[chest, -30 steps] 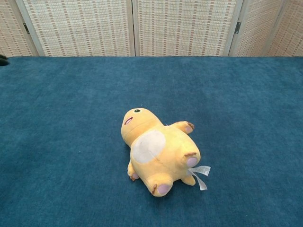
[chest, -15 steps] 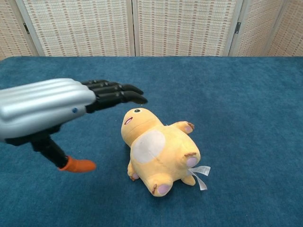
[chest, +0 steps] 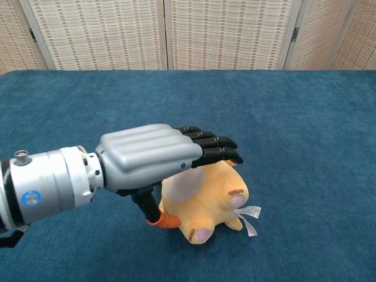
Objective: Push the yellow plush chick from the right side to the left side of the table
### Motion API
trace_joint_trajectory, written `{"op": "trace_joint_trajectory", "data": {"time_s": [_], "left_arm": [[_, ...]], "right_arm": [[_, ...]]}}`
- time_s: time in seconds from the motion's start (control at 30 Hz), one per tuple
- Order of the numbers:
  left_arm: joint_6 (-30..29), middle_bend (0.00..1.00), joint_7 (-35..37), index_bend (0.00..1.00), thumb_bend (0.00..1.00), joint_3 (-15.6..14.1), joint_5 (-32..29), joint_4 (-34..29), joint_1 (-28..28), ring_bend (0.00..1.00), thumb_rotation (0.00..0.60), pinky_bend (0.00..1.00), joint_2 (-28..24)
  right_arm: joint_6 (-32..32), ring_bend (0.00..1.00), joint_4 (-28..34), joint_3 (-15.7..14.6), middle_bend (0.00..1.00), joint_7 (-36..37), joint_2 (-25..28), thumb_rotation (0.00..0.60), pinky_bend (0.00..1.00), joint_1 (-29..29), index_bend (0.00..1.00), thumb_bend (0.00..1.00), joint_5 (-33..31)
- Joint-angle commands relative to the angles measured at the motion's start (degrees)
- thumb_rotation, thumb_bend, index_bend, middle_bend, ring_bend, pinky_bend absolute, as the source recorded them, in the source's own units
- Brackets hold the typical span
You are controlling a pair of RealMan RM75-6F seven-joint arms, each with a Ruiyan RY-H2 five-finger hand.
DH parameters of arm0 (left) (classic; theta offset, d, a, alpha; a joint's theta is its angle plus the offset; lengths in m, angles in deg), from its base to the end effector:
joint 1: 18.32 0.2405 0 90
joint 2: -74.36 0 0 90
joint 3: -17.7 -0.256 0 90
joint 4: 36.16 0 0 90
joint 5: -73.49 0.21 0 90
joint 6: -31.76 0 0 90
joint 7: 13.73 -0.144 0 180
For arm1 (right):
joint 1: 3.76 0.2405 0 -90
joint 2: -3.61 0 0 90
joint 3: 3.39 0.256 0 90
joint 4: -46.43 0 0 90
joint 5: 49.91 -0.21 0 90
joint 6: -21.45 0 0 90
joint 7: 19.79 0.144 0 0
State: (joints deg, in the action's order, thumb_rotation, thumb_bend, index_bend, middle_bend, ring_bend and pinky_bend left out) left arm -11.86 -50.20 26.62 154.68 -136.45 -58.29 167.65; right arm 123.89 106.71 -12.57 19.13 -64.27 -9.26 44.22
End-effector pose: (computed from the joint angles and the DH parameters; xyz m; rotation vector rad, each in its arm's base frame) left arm -0.0581 0.2384 -0.0643 -2.3979 -0.5955 -1.0281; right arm -0.3884 -0.0760 0.1995 1.3904 -1.0718 1.0756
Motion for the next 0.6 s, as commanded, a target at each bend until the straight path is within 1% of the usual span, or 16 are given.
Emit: {"op": "trace_joint_trajectory", "data": {"time_s": [0.03, 0.13, 0.23, 0.33, 0.37, 0.4, 0.43, 0.47, 0.53, 0.6], "left_arm": [[1.4, 0.11, -2.6, 0.16, 0.22, -0.2, -4.0, 3.1, -2.1, 0.03, 0.6, 0.09, 2.2], [2.2, 0.11, -3.6, 0.18, 0.22, -0.9, -6.4, 4.6, -3.2, 0.03, 0.6, 0.11, 2.5], [2.3, 0.13, -3.8, 0.2, 0.22, -2.1, -7.8, 5.4, -3.9, 0.06, 0.6, 0.18, 2.8], [1.6, 0.14, -3.0, 0.22, 0.23, -3.1, -6.7, 6.2, -4.5, 0.13, 0.6, 0.34, 3.3], [0.4, 0.18, -2.8, 0.25, 0.24, -3.5, -5.3, 6.7, -4.5, 0.18, 0.6, 0.43, 3.8], [-0.7, 0.22, -2.3, 0.28, 0.25, -3.8, -4.0, 7.1, -4.3, 0.22, 0.6, 0.48, 4.2], [-2.1, 0.28, -1.4, 0.33, 0.29, -4.1, -2.7, 7.6, -4.0, 0.28, 0.6, 0.57, 4.8], [-4.4, 0.38, 0.1, 0.4, 0.35, -4.4, -0.5, 8.6, -3.4, 0.38, 0.6, 0.68, 5.6], [-8.1, 0.51, 2.2, 0.51, 0.43, -5.2, 2.9, 10.8, -2.5, 0.49, 0.6, 0.81, 7.0], [-12.5, 0.68, 5.1, 0.65, 0.52, -6.1, 7.1, 13.6, -1.6, 0.6, 0.6, 0.92, 8.6]], "right_arm": [[-0.5, 0.0, -1.1, 0.5, 0.0, 1.5, -0.5, 0.6, 0.0, -0.5, 0.0, 0.14, -0.2], [-0.6, 0.0, -1.7, 0.9, 0.0, 2.4, -0.6, 0.6, 0.0, -0.8, 0.0, 0.14, -0.1], [-0.8, 0.0, -2.0, 1.3, 0.0, 2.6, -0.7, 0.6, 0.0, -1.0, 0.0, 0.15, -0.2], [-1.3, 0.0, -2.0, 1.3, 0.0, 2.4, -0.7, 0.6, 0.0, -1.1, 0.0, 0.15, 0.2], [-1.5, 0.0, -1.9, 1.3, 0.0, 2.3, -0.7, 0.6, 0.0, -1.1, 0.0, 0.15, 0.4], [-1.5, 0.0, -1.8, 1.3, 0.0, 2.2, -0.6, 0.6, 0.0, -1.2, 0.0, 0.15, 0.6], [-1.4, 0.0, -1.6, 1.4, 0.0, 2.2, -0.6, 0.6, 0.0, -1.2, 0.0, 0.15, 0.7], [-1.3, 0.0, -1.5, 1.4, 0.0, 2.0, -0.5, 0.6, 0.0, -1.3, 0.0, 0.15, 1.0], [-1.3, 0.0, -1.3, 1.3, 0.0, 1.7, -0.4, 0.6, 0.0, -1.3, 0.0, 0.15, 1.4], [-1.5, 0.0, -1.1, 1.2, 0.0, 1.4, -0.3, 0.6, 0.0, -1.3, 0.0, 0.15, 1.8]]}}
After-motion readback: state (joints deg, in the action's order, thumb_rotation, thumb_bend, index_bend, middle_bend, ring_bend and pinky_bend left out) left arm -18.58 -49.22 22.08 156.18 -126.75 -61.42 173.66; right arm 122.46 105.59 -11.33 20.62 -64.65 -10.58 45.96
